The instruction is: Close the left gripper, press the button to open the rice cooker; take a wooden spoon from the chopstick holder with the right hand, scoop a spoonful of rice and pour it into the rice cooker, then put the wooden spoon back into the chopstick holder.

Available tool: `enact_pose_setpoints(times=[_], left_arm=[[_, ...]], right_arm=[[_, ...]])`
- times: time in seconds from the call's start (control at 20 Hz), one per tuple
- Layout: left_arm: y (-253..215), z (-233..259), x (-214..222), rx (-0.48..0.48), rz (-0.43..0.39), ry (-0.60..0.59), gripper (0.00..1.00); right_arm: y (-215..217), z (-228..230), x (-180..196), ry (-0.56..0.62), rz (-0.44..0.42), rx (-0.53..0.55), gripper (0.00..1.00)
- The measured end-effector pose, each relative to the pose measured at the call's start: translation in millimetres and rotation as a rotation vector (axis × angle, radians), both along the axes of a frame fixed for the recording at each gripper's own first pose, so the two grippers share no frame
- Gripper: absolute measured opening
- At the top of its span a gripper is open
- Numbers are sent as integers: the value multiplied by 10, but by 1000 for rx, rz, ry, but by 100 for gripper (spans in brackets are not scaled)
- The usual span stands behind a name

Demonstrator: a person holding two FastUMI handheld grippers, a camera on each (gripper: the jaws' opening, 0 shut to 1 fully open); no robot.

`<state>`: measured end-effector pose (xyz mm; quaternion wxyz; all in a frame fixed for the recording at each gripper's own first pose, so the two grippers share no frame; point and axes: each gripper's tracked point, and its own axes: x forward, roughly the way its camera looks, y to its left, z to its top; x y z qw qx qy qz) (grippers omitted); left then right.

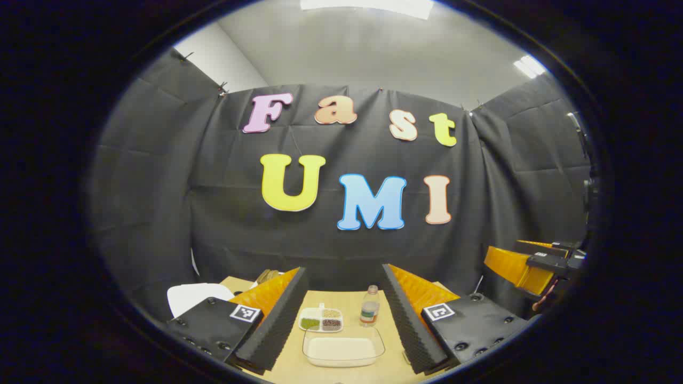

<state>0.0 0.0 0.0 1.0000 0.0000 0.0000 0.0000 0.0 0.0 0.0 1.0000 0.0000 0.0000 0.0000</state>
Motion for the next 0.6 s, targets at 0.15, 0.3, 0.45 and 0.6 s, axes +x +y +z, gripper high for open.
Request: enact_pose_setpoints(times=[0.15,0.3,0.45,0.6], left_arm=[[46,114,-12,-3,7,-27,96],[98,97,3,-16,3,-16,95],[209,113,8,-8,13,-25,96],[274,35,30,-27,17,-7,95]], right_arm=[[107,40,-10,-18,-10,-14,95],[196,1,-23,-10,-18,-26,94],[276,-34,-18,1,-14,-44,95],[331,-16,-30,-5,-11,-49,95]])
